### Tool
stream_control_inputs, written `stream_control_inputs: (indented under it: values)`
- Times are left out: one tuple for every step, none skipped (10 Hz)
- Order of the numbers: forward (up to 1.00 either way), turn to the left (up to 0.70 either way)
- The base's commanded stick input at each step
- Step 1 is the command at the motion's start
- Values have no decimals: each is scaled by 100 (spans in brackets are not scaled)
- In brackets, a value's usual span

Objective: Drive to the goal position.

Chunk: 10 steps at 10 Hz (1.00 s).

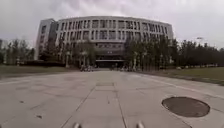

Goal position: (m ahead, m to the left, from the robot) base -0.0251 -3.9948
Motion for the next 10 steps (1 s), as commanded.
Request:
stream_control_inputs:
  values:
    - [50, 0]
    - [50, 0]
    - [45, 0]
    - [0, 2]
    - [0, 21]
    - [0, 50]
    - [0, 50]
    - [0, 50]
    - [0, 50]
    - [0, 50]
